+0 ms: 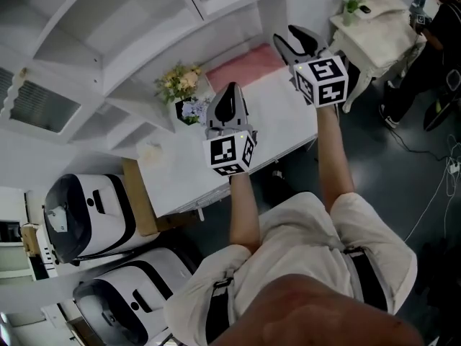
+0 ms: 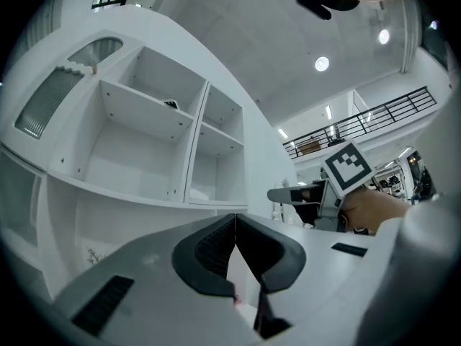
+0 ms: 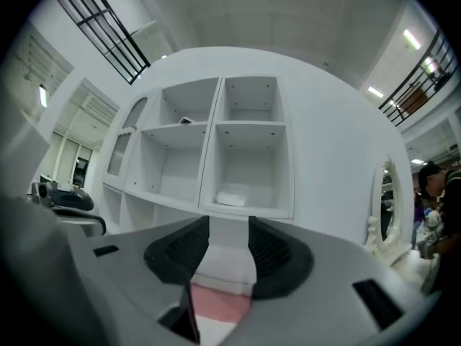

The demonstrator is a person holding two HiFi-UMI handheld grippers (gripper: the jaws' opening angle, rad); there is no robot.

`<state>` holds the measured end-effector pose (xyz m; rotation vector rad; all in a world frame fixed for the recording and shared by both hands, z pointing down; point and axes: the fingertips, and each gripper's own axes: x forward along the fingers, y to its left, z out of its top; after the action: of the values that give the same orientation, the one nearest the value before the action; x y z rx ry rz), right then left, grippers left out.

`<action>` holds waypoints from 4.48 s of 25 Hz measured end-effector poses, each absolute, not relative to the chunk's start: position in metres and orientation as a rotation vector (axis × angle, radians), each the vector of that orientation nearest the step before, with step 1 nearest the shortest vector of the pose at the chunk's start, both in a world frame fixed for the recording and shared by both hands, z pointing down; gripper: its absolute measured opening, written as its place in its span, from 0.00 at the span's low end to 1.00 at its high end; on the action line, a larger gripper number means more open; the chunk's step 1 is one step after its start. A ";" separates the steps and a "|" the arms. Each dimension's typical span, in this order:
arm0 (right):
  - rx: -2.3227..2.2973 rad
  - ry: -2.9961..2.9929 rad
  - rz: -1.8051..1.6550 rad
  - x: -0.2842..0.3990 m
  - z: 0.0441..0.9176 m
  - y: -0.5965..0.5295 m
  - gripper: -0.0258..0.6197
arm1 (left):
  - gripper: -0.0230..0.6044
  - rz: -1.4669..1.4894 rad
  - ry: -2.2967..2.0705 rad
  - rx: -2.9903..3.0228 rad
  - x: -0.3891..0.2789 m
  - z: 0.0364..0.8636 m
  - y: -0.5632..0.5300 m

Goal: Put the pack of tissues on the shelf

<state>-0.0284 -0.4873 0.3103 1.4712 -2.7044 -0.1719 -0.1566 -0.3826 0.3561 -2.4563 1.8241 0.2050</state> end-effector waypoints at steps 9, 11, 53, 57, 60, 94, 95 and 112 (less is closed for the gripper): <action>1.520 -2.854 0.027 0.011 0.324 -0.389 0.39 | 0.05 0.274 1.837 -2.431 -0.125 0.350 -0.335; 1.519 -2.870 -0.011 0.014 0.325 -0.372 0.39 | 0.05 0.268 1.837 -2.423 -0.121 0.350 -0.325; 1.474 -3.028 -0.026 0.024 0.354 -0.279 0.17 | 0.05 0.176 1.790 -2.361 -0.104 0.360 -0.252; 1.461 -3.037 -0.021 0.021 0.354 -0.276 0.15 | 0.05 0.168 1.802 -2.353 -0.110 0.361 -0.249; 1.444 -3.039 -0.010 0.018 0.356 -0.275 0.15 | 0.05 0.173 1.807 -2.347 -0.113 0.360 -0.247; 1.369 -3.036 0.060 0.013 0.370 -0.269 0.14 | 0.05 0.132 1.837 -2.344 -0.115 0.375 -0.240; 1.365 -3.038 0.058 0.012 0.370 -0.268 0.15 | 0.05 0.136 1.841 -2.342 -0.116 0.375 -0.239; 1.327 -3.016 0.028 0.005 0.371 -0.269 0.15 | 0.05 0.142 1.854 -2.341 -0.122 0.377 -0.240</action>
<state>0.0048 -0.2694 0.3707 1.3266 -3.0165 0.0279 -0.1215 -0.2400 0.3770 -2.3406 1.8539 0.1420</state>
